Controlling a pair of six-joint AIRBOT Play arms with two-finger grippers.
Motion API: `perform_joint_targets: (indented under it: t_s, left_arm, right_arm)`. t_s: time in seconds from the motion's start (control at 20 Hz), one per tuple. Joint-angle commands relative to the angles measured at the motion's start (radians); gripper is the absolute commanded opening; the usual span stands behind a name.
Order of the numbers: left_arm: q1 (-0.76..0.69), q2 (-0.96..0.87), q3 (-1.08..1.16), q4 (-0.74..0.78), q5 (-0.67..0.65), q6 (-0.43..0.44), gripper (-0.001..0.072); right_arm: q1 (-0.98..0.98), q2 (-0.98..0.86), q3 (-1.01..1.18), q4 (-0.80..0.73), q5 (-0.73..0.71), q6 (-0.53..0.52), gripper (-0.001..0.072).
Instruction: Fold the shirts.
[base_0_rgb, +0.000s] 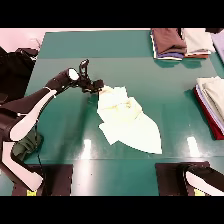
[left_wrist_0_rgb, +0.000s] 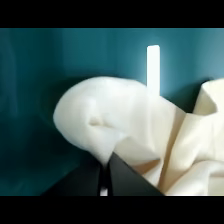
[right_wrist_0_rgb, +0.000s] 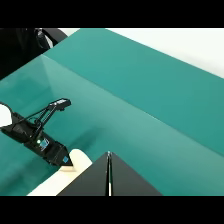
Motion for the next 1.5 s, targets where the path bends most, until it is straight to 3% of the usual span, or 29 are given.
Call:
perform_joint_targets:
  t_s: [0.0,0.2,0.3,0.35,0.4,0.45,0.7,1.0,1.15,1.25,1.45]
  left_arm:
    - [0.017,0.026,0.037,-0.003,-0.045,0.043,0.0026]
    - [0.069,0.159,0.085,0.033,-0.084,0.142,0.0026]
    - [0.077,0.217,0.085,0.060,-0.100,0.178,0.0026]
    - [0.077,0.235,0.085,0.081,-0.110,0.190,0.0026]
    - [0.077,0.243,0.085,0.079,-0.126,0.191,0.0026]
    - [0.077,0.244,0.085,0.079,-0.137,0.191,0.0026]
    - [0.076,0.238,0.083,0.079,-0.154,0.188,0.0026]
    - [0.077,0.238,0.083,0.082,-0.201,0.188,0.0026]
    - [0.077,0.238,0.083,0.092,-0.229,0.188,0.0026]
    - [0.077,0.249,0.084,0.095,-0.236,0.188,0.0026]
    - [0.077,0.388,0.085,0.190,-0.208,0.188,0.0026]
  right_arm:
    - [-0.015,0.031,-0.080,-0.045,0.043,0.005,0.0016]
    - [-0.180,0.129,-0.481,-0.045,0.174,0.080,0.0016]
    - [-0.283,0.174,-0.733,-0.042,0.162,0.095,0.0020]
    - [-0.328,0.186,-0.847,-0.035,0.154,0.100,0.0093]
    - [-0.360,0.189,-0.954,-0.018,0.143,0.100,0.0336]
    - [-0.383,0.187,-1.062,0.016,0.122,0.098,0.0452]
    - [-0.226,0.090,-1.324,0.225,-0.084,0.075,0.0448]
    - [0.100,-0.145,-1.231,0.270,-0.288,0.082,0.0423]
    - [0.142,-0.229,-1.155,0.269,-0.287,0.080,0.0287]
    - [0.144,-0.241,-1.107,0.267,-0.274,0.062,0.0015]
    - [0.064,-0.118,-0.952,0.171,-0.185,0.053,0.0016]
